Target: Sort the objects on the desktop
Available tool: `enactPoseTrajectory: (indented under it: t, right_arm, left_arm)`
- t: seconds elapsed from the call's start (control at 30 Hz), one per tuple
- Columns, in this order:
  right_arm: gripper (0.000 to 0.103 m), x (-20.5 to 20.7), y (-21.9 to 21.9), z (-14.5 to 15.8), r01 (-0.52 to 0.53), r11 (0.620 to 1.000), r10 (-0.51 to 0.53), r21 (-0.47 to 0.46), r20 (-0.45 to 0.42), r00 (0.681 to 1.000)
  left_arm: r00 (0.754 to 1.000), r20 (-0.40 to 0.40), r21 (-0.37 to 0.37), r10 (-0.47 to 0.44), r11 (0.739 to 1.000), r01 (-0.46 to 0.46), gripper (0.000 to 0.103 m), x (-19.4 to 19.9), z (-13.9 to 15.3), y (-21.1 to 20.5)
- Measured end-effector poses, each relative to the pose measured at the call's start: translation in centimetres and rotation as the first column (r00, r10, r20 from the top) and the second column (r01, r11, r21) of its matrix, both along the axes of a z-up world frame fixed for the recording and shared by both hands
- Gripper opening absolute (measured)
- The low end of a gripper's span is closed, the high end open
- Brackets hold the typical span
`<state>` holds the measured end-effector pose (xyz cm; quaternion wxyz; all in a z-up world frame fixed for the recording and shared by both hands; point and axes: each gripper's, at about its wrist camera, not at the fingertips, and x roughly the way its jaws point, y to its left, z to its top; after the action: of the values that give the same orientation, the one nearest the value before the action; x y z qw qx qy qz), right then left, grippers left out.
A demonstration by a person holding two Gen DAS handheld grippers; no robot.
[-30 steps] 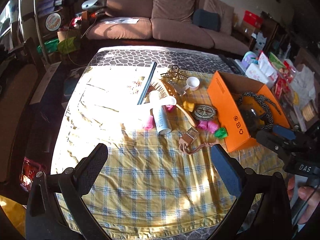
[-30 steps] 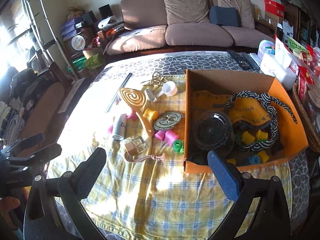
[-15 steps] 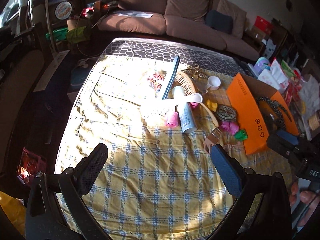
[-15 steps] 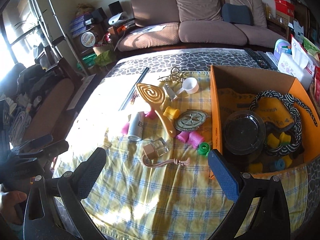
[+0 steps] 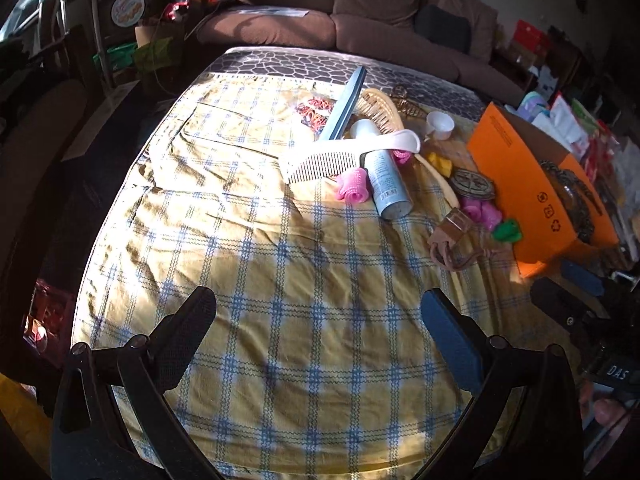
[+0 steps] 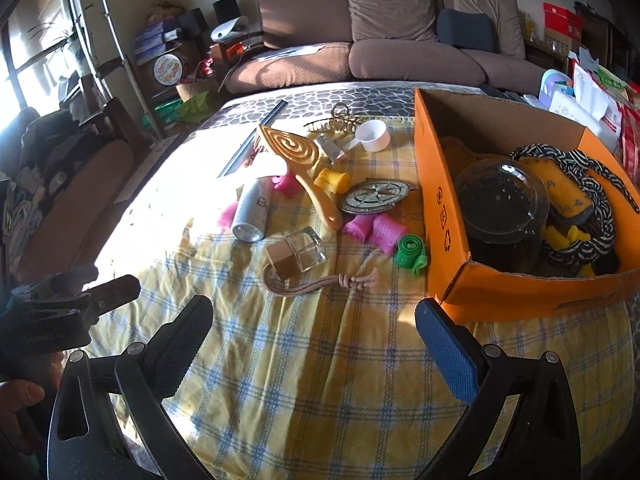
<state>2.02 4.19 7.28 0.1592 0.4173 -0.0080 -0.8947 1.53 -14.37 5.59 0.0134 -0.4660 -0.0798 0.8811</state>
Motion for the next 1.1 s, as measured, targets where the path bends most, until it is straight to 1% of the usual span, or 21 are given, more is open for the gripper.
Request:
enactPoseTrajectory:
  t: [0.13,0.23,0.37,0.47,0.63,0.93,1.03,1.1]
  right_arm:
    - [0.102,0.1,1.2,-1.3,0.026,0.999,-0.026,0.025,0.012,1.0]
    - [0.102,-0.1,2.4,-2.3,0.058,0.997,-0.059,0.05,0.021,0.998]
    - [0.102,-0.6,4.0,-3.4,0.103,0.991,-0.105,0.083,0.024,0.994]
    - [0.102,-1.0,5.0,-3.8,0.125,0.987,-0.128,0.099,0.026,0.991]
    - [0.102,-1.4,6.5,-4.1,0.153,0.982,-0.157,0.112,0.028,0.987]
    - [0.102,-2.2,8.9,-5.2,0.187,0.974,-0.194,0.131,0.043,0.98]
    - [0.102,-2.5,9.3,-5.8,0.193,0.97,-0.202,0.147,0.053,0.978]
    - [0.102,-2.7,9.6,-6.2,0.197,0.968,-0.207,0.157,0.053,0.977]
  left_arm:
    - [1.0,-0.003,-0.015,0.004,1.0,-0.004,0.103,0.2,-0.8,0.8]
    - [1.0,0.004,-0.018,0.011,1.0,-0.011,0.103,0.3,-1.8,1.5]
    - [1.0,0.021,-0.041,0.001,0.999,0.0,0.103,0.2,-2.8,2.7]
    - [1.0,0.024,-0.037,0.0,0.999,0.001,0.103,0.1,-3.2,3.3]
    - [0.999,0.031,-0.054,0.007,0.999,-0.005,0.103,-0.5,-3.7,4.0]
    - [0.999,0.051,-0.046,0.006,0.999,-0.004,0.103,-1.5,-4.7,5.5]
    - [0.998,0.063,-0.061,0.005,0.998,-0.001,0.103,-1.7,-5.4,6.3]
    - [0.999,0.051,-0.076,0.014,0.997,-0.01,0.103,-1.7,-5.6,6.6]
